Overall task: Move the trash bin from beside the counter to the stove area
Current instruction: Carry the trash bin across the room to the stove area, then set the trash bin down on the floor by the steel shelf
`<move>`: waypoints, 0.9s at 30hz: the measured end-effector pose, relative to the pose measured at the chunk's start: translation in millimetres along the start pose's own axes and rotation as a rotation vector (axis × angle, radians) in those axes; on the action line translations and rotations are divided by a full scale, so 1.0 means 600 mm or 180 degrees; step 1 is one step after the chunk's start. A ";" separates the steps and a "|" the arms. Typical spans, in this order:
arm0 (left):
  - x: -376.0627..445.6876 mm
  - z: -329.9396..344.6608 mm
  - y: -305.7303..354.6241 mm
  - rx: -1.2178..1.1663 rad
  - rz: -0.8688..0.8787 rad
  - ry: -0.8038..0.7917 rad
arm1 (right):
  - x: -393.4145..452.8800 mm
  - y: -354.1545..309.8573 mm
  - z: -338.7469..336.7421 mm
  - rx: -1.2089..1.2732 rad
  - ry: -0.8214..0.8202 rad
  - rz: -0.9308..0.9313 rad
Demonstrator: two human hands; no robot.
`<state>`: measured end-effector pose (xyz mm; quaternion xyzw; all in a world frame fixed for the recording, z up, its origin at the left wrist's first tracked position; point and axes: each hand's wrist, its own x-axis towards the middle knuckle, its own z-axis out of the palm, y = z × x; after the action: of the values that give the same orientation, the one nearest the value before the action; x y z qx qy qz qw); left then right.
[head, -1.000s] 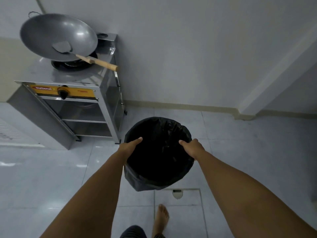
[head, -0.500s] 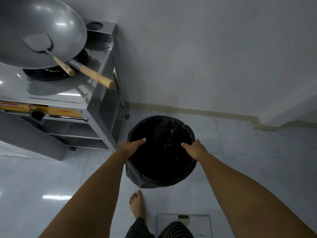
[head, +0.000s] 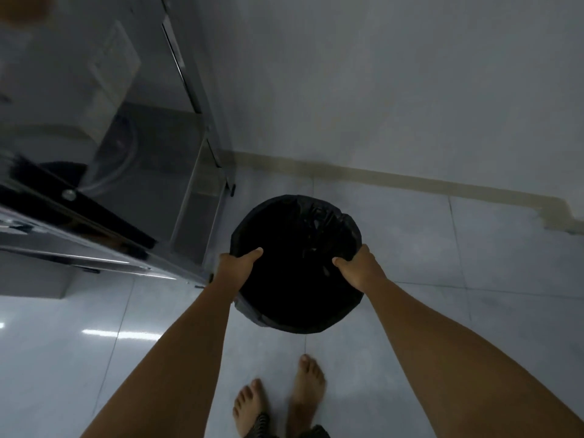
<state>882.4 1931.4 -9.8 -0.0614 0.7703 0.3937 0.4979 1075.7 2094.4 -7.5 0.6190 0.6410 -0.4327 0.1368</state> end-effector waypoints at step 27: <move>0.218 0.063 -0.235 0.2834 0.1608 0.1111 | 0.184 0.167 0.250 -0.0014 0.1620 -0.0769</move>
<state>913.1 1899.6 -200.7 0.2781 0.9247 0.1206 0.2303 1091.6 2045.9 -212.9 0.6266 0.7248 -0.2751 -0.0798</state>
